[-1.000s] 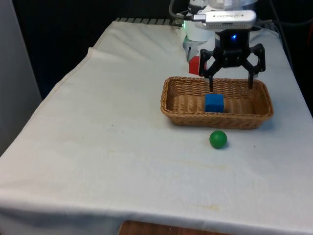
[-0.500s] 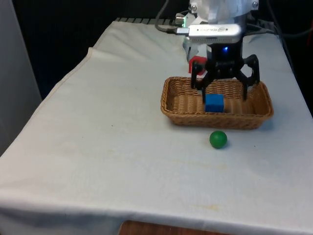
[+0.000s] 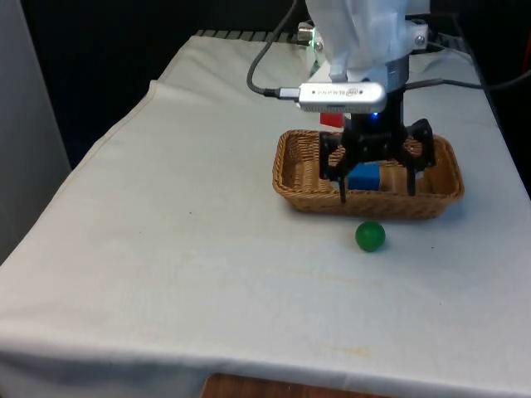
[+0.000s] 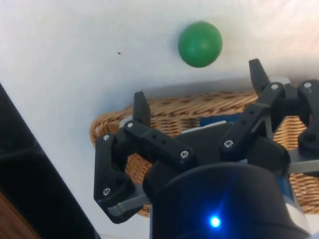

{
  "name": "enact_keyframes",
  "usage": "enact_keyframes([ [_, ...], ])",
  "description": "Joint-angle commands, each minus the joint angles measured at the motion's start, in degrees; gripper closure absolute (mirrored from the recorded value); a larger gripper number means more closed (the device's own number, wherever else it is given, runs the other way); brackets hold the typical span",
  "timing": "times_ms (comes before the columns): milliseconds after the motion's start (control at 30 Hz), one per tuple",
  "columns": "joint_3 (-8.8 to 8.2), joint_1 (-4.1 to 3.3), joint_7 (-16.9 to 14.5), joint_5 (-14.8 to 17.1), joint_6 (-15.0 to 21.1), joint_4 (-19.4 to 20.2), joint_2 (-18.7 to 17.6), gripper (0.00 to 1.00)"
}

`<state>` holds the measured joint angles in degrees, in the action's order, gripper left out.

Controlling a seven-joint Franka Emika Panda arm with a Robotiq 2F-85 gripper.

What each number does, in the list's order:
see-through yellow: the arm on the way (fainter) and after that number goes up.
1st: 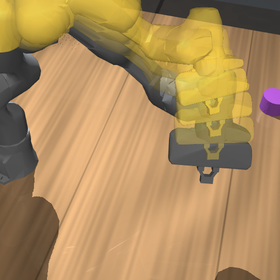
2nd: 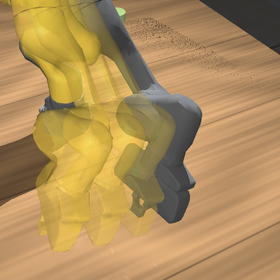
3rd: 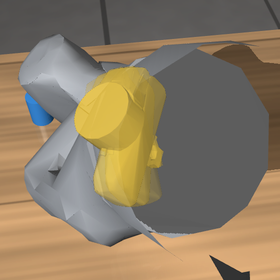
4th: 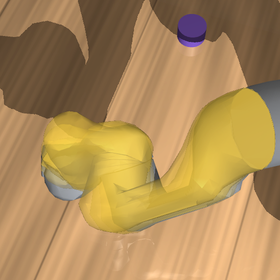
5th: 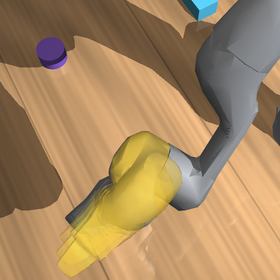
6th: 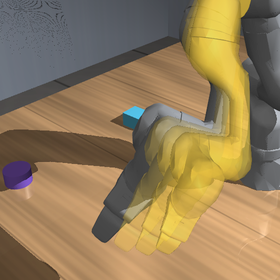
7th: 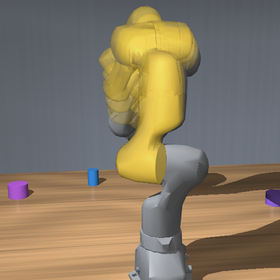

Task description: Place all non-red objects into the basket.

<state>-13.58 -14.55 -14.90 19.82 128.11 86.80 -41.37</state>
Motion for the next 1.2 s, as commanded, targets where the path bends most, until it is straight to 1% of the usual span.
enact_keyframes([
  [0,0.63,0.23,-0.69,0.86,0.17,-0.17,-0.40,0.00],
  [33,0.17,0.00,-0.23,0.29,0.06,0.00,-0.17,0.00],
  [67,0.80,0.11,-0.69,1.03,0.34,-0.06,-0.52,0.00],
  [167,1.20,-0.06,-0.74,1.32,0.74,0.17,-0.80,0.00],
  [300,2.23,-0.06,-0.80,1.66,1.43,0.17,-1.83,0.00],
  [333,1.83,-0.11,-0.57,1.15,0.80,0.29,-1.43,0.00],
  [400,2.81,0.00,-0.80,1.78,2.01,0.06,-2.58,0.00],
  [533,3.50,0.06,-0.86,1.78,2.86,-0.11,-3.61,0.00],
  [567,3.15,-0.11,-0.57,1.32,2.64,0.23,-3.27,0.00],
  [600,3.61,0.06,-0.86,1.78,3.04,-0.23,-3.95,0.00],
  [667,3.90,0.00,-0.86,1.60,3.44,-0.57,-4.76,0.00],
  [800,3.84,-0.29,-0.80,1.20,3.44,-1.20,-5.67,0.00],
  [900,3.78,-0.29,-0.80,0.97,3.50,-1.55,-6.02,0.00],
  [967,3.55,-0.40,-0.57,0.52,2.98,-2.58,-6.93,0.00],
  [1133,3.38,-0.40,-0.57,0.11,2.64,-3.84,-7.91,0.00],
  [1167,3.61,-0.29,-0.80,0.46,3.27,-3.27,-7.45,0.00],
])
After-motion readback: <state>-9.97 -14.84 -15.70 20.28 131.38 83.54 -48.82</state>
